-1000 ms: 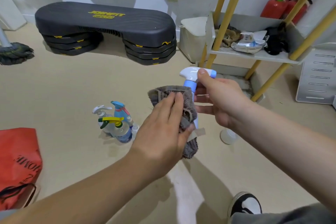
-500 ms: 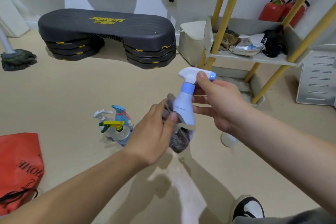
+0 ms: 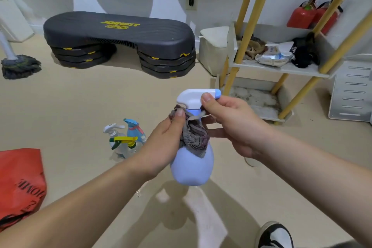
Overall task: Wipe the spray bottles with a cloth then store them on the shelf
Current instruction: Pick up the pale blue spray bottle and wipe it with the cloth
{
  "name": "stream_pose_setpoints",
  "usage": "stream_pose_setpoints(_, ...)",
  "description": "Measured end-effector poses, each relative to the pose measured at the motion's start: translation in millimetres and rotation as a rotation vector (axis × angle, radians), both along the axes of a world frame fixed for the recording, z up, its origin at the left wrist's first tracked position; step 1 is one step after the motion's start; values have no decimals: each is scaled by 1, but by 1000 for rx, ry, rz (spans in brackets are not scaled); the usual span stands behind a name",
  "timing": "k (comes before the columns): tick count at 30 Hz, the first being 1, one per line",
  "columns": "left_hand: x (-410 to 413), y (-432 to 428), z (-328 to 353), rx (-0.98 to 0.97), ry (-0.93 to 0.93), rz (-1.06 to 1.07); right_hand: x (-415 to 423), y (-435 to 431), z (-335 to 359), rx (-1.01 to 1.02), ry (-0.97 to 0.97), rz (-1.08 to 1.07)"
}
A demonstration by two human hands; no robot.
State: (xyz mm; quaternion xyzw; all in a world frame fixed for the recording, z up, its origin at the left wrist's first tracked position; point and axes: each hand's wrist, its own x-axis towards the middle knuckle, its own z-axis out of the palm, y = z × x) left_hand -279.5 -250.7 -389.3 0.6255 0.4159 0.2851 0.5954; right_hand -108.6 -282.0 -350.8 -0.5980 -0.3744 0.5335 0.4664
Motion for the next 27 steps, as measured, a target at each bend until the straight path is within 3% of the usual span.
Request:
stream_pose_setpoints(4,3,-11,2,249,80,82,-5,0,1,43,-15,56)
stream_pose_setpoints(7,4,-12,2,336,88,214,-7,6,-1,81,-232,-15)
stream_pose_setpoints(9,1,-9,-1,437,199,228,-6,9,-2,62,-312,-113)
stream_pose_setpoints(11,0,-6,-4,530,306,229,-9,8,-2,31,-239,-137)
stream_pose_setpoints(15,2,-10,-7,701,512,162,-20,4,6,23,-16,17)
stream_pose_setpoints(18,5,-15,-5,818,605,55,-15,6,3,63,-97,-14)
stream_pose_setpoints(20,5,-15,-1,761,544,20,-9,8,-2,89,-146,-49)
stream_pose_setpoints(22,3,-12,2,583,414,78,0,11,-4,77,-145,-99)
stream_pose_setpoints(27,-6,7,13,20,51,477,31,14,0,-3,-2,-154)
